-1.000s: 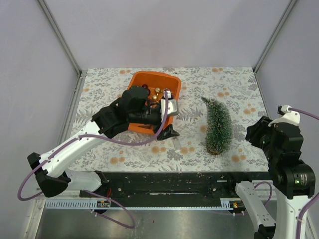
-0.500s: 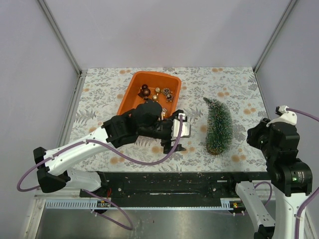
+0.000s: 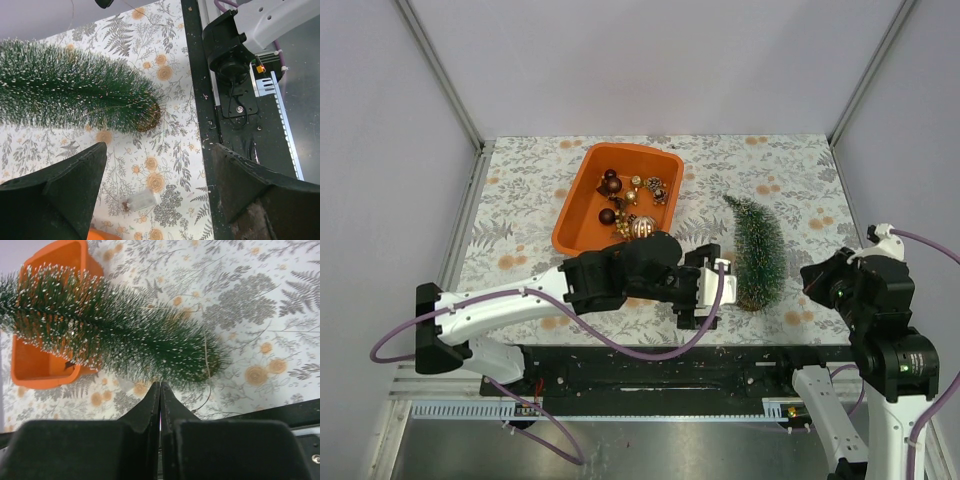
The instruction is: Decorate the small christmas tree
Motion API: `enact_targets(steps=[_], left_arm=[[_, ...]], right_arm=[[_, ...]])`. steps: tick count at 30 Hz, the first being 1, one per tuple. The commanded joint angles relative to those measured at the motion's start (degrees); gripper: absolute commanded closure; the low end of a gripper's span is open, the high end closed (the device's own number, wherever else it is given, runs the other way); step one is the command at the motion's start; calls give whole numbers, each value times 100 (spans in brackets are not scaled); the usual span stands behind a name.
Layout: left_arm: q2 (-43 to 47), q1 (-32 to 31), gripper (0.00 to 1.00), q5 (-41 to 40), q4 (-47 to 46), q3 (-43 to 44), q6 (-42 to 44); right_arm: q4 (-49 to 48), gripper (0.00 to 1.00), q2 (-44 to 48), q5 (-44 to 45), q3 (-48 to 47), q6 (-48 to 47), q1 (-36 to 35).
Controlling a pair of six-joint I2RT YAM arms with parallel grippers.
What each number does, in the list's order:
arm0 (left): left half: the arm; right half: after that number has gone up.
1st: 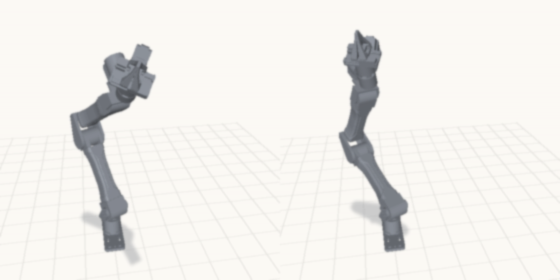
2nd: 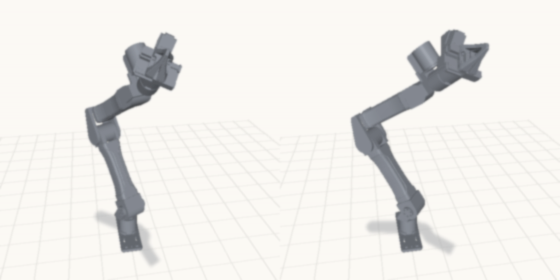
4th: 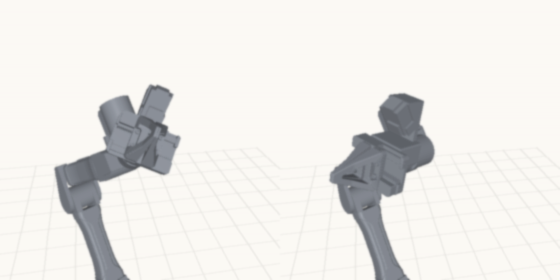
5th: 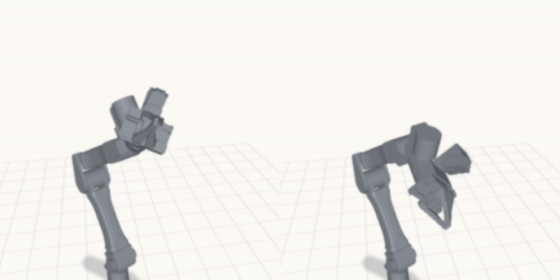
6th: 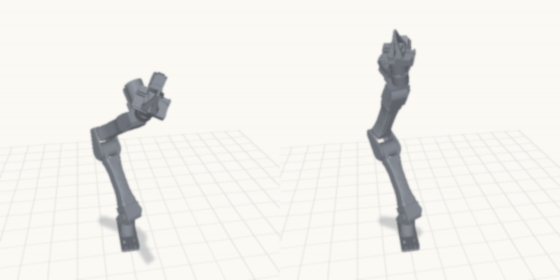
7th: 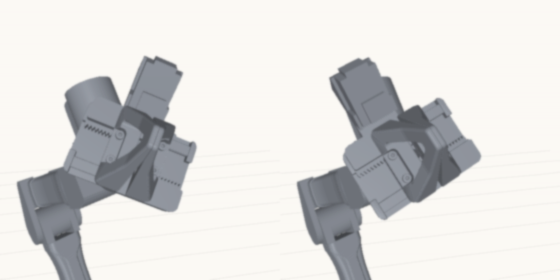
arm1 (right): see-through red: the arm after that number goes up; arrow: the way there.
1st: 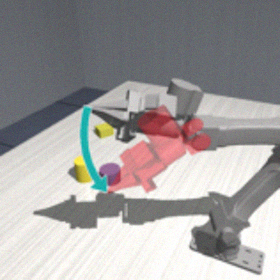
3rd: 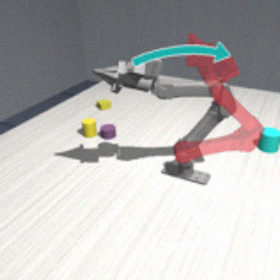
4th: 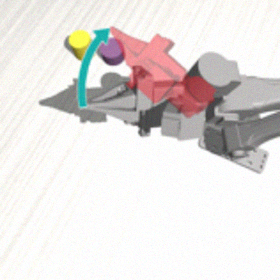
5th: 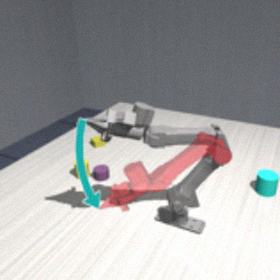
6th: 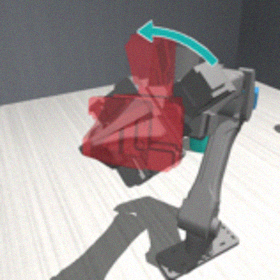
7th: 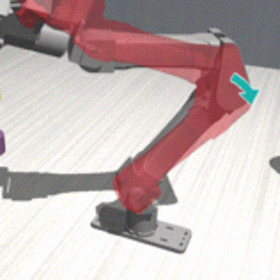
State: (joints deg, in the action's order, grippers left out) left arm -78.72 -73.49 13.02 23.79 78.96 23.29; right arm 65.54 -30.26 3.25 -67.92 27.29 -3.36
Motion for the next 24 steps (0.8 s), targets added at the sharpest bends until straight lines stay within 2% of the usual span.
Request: enact_targets(steps=[1,3,6,14,17,24], left_arm=[[-223,-86,10,-387,-454,181,-369],[-267,-156,10,-396,-489,164,-334],[-293,-183,10,-423,-568,111,-334],[-346,-244,10,-493,-586,137,-334],[-355,-279,10,-510,-595,164,-325],[-258,-315,11,-598,-613,102,-202]], right_arm=[[-244,92,47,-509,-62,365,-7],[-156,69,29,-474,-335,347,-7],[20,55,3,-351,-862,295,-7],[530,52,-243,421,-1593,-179,-7],[662,48,-305,677,-1523,-320,-7],[487,46,-270,774,-917,-277,-16]])
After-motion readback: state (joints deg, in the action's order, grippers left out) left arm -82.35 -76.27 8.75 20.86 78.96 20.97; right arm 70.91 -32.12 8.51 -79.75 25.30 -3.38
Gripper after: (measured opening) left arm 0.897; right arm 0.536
